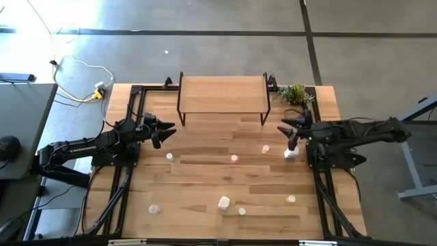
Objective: Pick and place medicine bottles onto shelf by color
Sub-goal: Put the top yellow pill bottle on the shelf
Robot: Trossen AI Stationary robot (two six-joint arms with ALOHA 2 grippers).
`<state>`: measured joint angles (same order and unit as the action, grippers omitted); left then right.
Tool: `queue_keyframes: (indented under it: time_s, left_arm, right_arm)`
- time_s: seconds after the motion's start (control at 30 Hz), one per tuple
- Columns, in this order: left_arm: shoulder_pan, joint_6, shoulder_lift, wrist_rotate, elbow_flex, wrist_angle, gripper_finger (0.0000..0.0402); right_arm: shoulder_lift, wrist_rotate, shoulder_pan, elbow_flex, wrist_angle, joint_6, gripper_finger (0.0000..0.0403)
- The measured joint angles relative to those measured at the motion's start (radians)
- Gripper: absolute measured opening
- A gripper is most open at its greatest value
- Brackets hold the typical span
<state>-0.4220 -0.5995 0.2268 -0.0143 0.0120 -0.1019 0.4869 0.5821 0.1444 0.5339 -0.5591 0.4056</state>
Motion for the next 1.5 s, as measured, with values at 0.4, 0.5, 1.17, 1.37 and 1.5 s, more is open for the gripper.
queue_keyframes:
  time_s: [0.4,0.5,1.17,1.37,1.5]
  left_arm:
    - [0.0,0.0,0.0,0.0,0.0,0.0,0.0241]
    - [0.0,0.0,0.0,0.0,0.0,0.0,0.0241]
    - [0.0,0.0,0.0,0.0,0.0,0.0,0.0241]
    - [0.0,0.0,0.0,0.0,0.0,0.0,0.0241]
    - [0.0,-0.005,0.0,0.0,0.0,0.0,0.0241]
  right_arm:
    - [0.301,-0.206,0.0,0.07,-0.072,-0.039,0.0179]
    - [0.355,-0.225,0.0,0.07,-0.071,0.032,0.0179]
    - [0.556,-0.289,-0.032,0.07,-0.027,0.057,0.0179]
    - [0.556,-0.311,-0.064,0.07,-0.028,0.081,0.0179]
    - [0.556,-0.364,-0.11,0.07,-0.028,0.095,0.0185]
